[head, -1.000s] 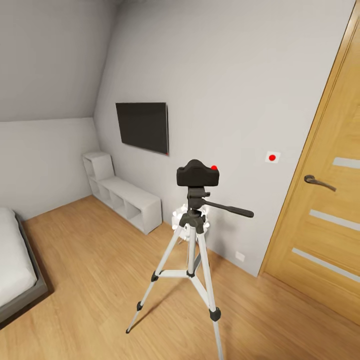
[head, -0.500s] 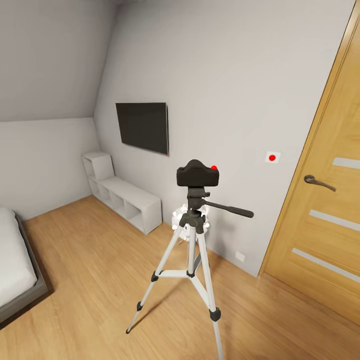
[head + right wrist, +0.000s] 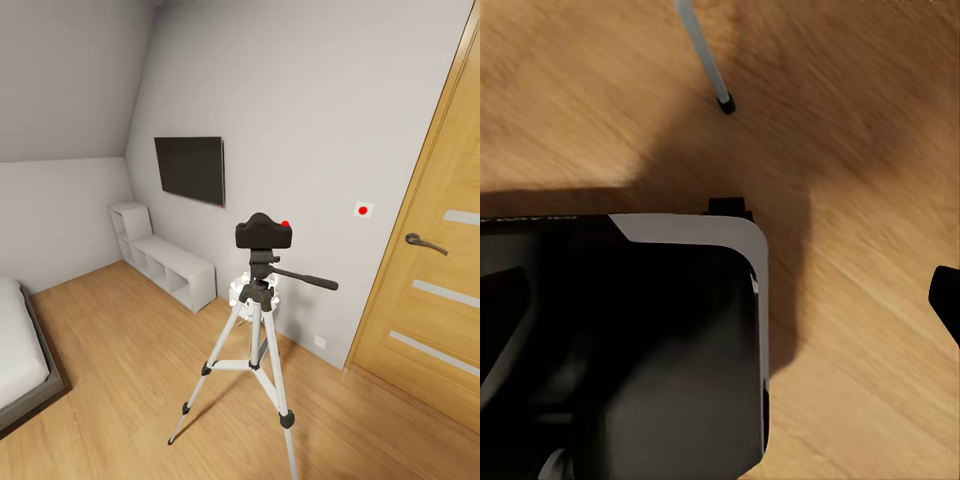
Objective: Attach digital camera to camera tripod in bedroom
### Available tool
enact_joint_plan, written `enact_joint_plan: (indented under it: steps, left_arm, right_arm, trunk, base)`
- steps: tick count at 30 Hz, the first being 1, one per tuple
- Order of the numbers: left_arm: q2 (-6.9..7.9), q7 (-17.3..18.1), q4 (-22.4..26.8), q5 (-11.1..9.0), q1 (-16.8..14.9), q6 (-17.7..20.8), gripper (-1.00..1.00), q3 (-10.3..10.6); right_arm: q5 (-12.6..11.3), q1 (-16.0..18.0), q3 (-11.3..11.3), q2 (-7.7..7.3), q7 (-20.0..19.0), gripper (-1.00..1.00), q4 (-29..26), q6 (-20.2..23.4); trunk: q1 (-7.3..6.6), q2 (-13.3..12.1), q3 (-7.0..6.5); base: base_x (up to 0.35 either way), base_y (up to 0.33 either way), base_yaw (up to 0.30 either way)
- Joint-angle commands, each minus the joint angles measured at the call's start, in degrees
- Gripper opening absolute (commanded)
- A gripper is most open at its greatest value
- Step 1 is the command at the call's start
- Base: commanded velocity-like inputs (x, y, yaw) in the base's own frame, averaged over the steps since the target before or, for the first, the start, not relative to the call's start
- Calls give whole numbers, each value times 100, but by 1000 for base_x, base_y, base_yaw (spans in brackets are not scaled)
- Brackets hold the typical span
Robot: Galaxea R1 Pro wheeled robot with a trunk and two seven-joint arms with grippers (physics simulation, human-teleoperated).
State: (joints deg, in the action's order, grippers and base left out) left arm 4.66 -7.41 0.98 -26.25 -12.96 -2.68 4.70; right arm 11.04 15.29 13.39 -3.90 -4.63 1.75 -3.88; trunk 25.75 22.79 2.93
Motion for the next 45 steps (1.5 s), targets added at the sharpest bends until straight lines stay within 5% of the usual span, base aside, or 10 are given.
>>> enact_joint_plan:
  steps: [1,45]
  left_arm:
    - [-1,-15,-1,-47,-4,-13,100,49]
    - [1,-15,-1,-47,-4,-13,100,49]
  right_arm:
    - [54,9,47,-2,-12,100,19,-38]
    - [76,9,50,26,-12,100,10,-51]
  trunk:
    - [3,12,13]
    - [3,12,13]
  base:
    - [0,0,0]
    - [0,0,0]
